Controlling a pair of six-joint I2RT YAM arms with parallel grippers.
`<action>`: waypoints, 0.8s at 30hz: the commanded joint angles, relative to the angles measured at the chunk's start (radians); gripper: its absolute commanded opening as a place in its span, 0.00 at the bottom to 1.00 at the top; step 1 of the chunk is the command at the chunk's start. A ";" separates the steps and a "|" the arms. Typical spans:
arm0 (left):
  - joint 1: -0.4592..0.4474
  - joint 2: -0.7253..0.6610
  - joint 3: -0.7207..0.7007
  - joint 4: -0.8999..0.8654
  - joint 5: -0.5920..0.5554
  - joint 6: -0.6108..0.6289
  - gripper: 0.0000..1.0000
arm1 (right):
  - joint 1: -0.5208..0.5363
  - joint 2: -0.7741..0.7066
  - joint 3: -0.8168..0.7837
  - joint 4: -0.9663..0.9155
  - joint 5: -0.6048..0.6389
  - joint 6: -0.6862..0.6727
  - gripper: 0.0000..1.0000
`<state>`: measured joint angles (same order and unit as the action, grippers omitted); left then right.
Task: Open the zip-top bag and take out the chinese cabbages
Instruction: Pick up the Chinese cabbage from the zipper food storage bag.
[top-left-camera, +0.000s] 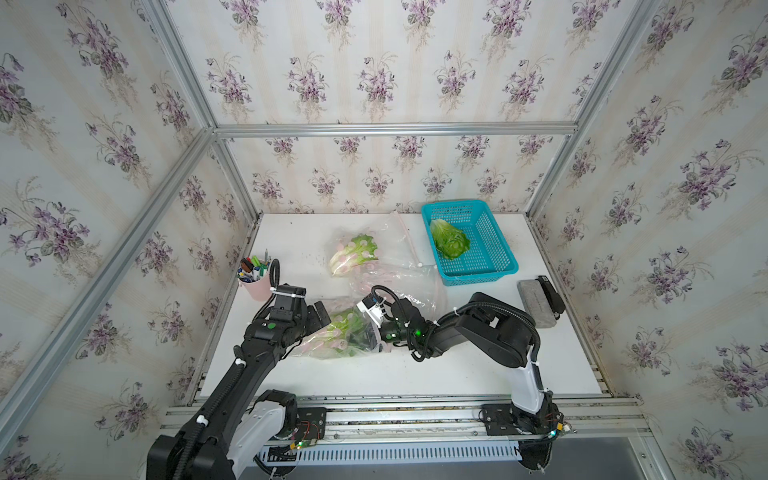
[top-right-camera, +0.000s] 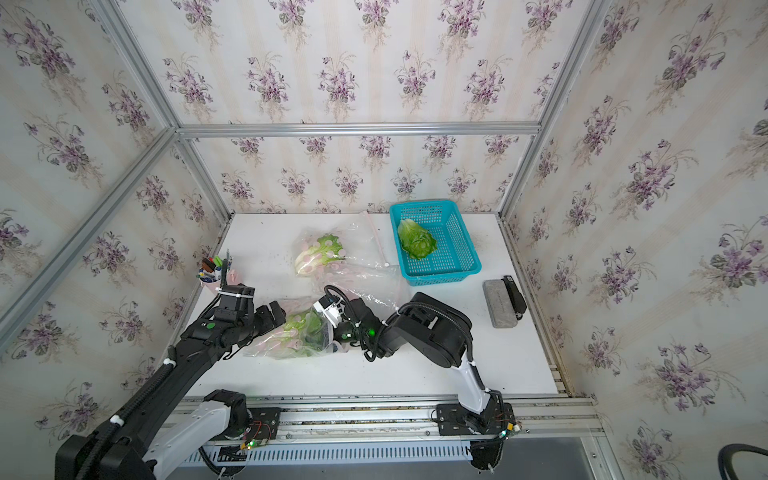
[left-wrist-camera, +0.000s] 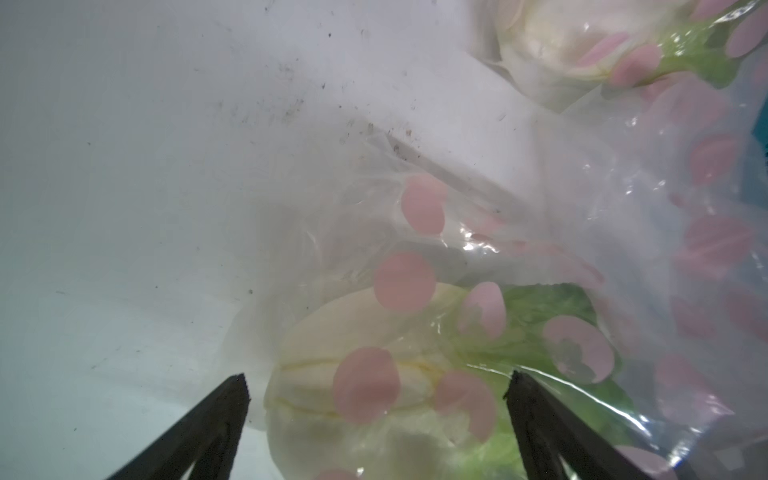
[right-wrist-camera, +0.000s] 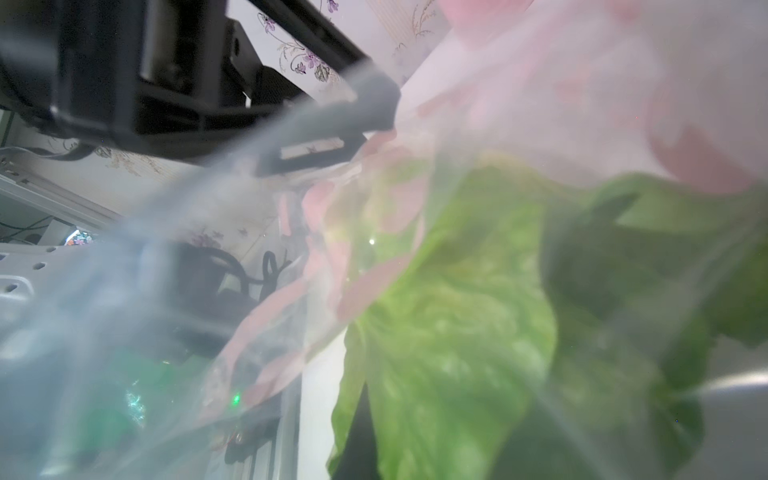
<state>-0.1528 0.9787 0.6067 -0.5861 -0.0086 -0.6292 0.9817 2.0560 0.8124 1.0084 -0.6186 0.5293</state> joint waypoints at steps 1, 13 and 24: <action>0.011 0.045 0.018 -0.023 0.031 -0.015 0.99 | -0.002 -0.027 -0.025 0.047 0.007 -0.022 0.00; 0.049 0.143 0.005 0.103 0.228 -0.057 0.98 | -0.006 -0.055 -0.063 0.032 -0.006 -0.058 0.00; 0.052 0.193 -0.004 0.191 0.287 -0.079 0.37 | -0.003 -0.052 -0.065 0.029 -0.043 -0.063 0.00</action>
<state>-0.0986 1.1622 0.6037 -0.4454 0.1604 -0.6823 0.9726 2.0098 0.7418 1.0111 -0.6476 0.4709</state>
